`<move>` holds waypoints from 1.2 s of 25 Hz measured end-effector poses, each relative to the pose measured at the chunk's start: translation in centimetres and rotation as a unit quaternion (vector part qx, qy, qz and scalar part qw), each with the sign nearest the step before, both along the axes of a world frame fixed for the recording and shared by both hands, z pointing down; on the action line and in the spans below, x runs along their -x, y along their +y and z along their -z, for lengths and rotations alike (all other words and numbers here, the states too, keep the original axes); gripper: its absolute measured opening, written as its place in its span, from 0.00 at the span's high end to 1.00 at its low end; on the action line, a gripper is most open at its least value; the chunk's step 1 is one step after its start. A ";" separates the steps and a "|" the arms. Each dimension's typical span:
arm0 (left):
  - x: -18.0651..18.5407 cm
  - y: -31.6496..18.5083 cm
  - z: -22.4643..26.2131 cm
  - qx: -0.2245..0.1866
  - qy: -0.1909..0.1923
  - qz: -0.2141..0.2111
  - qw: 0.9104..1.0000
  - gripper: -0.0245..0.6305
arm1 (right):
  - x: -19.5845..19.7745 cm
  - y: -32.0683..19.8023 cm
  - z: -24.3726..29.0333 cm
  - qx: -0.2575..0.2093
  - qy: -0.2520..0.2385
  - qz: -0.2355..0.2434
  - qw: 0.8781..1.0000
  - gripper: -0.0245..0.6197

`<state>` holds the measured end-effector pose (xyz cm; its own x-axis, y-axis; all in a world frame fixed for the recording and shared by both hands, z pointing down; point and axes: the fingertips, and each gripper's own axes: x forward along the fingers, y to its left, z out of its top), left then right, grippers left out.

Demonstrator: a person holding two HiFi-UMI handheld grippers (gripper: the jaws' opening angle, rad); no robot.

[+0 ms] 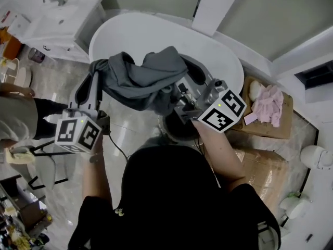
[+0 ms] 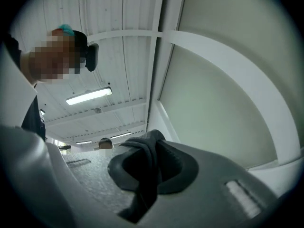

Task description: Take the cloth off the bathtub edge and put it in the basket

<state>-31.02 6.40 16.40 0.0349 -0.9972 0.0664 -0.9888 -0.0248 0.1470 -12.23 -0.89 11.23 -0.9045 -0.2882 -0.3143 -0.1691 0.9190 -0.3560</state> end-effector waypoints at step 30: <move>-32.0 -9.6 -19.5 0.212 0.035 -0.392 0.895 0.90 | -29.0 4.7 -18.1 0.197 0.090 -0.307 0.927 0.94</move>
<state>1.00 -3.19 35.89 0.7314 -0.5506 0.4023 -0.6799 -0.6340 0.3685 16.76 3.77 29.36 -0.5600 -0.8260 0.0652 -0.7065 0.4349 -0.5583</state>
